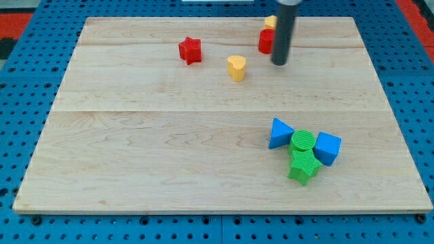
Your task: Form a semi circle with the yellow blocks and red star
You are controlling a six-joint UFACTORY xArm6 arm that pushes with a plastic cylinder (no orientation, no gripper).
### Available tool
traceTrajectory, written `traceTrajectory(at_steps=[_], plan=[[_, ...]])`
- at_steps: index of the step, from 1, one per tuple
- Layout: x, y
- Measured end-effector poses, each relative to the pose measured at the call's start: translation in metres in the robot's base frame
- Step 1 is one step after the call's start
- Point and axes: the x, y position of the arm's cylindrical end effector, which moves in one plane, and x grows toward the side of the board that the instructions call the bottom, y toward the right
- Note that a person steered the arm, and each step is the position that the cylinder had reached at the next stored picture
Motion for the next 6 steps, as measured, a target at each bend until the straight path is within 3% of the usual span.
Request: traceTrajectory(at_steps=[1, 2, 3, 4, 6], plan=[[-0.039, 0.041], [-0.086, 0.021], [-0.101, -0.011], [-0.097, -0.035], [-0.020, -0.021]])
